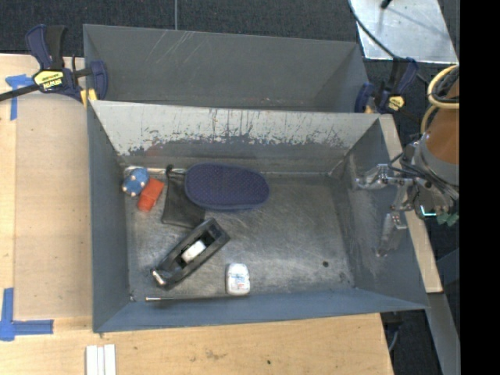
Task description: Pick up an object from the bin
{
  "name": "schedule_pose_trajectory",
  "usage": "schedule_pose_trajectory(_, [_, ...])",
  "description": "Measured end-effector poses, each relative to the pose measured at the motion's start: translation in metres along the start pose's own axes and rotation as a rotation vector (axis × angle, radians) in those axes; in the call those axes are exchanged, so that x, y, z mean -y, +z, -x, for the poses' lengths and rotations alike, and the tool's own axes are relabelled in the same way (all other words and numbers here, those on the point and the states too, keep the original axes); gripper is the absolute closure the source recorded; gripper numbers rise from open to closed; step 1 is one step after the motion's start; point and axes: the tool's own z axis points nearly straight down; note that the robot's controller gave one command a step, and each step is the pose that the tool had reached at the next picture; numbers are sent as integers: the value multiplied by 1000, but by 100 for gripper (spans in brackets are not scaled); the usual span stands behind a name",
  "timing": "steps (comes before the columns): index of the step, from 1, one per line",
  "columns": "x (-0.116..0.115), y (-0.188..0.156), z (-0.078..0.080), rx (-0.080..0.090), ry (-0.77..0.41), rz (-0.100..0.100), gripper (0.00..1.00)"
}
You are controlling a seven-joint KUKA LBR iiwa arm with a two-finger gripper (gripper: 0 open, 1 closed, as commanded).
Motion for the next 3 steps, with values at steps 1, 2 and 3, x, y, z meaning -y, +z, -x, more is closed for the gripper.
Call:
schedule_pose_trajectory(1, [-44,9,34,10,86,1,0])
schedule_pose_trajectory(2, [-121,52,78,9,124,4,0])
schedule_pose_trajectory(3, [-190,60,100,11,53,4,0])
